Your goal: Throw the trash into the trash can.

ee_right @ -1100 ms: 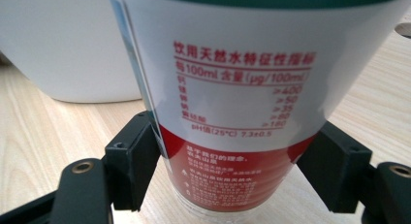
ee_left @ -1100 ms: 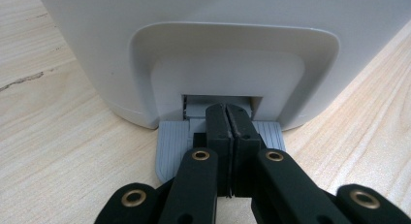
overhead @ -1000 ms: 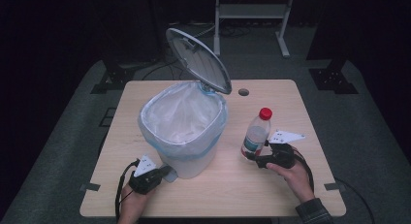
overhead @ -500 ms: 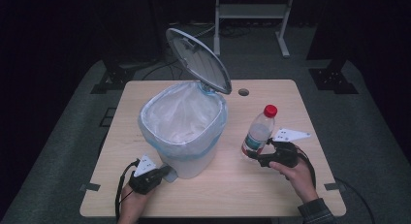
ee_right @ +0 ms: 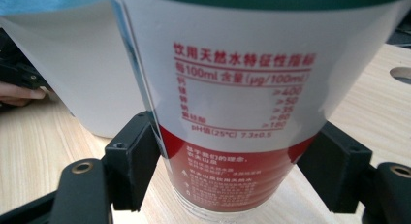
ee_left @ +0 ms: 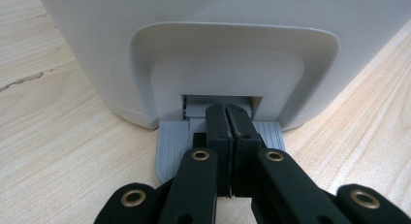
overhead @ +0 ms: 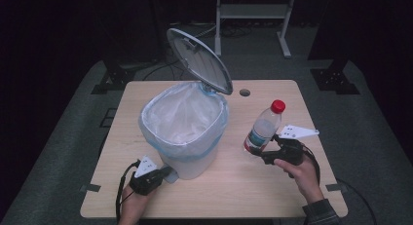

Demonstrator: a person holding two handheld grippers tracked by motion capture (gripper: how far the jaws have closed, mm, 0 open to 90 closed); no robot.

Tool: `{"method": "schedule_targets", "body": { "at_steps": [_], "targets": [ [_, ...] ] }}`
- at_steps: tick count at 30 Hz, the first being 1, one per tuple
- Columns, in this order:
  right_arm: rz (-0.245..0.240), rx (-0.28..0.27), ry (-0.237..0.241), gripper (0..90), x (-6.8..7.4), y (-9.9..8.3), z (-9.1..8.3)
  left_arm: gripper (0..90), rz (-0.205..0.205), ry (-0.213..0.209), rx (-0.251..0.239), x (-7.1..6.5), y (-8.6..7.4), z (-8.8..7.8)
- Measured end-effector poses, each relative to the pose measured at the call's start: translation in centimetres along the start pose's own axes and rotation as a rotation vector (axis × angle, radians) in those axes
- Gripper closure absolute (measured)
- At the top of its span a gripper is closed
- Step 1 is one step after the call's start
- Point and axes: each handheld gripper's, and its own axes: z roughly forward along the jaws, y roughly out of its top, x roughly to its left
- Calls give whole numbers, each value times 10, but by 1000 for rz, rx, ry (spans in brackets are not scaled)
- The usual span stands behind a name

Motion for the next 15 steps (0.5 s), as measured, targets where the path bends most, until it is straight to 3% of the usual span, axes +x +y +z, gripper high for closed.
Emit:
{"method": "schedule_targets", "body": {
  "at_steps": [15],
  "targets": [
    [-3, -61, 27, 263, 1, 21, -15, 889, 1, 0, 0, 0, 0, 0]
  ]
}}
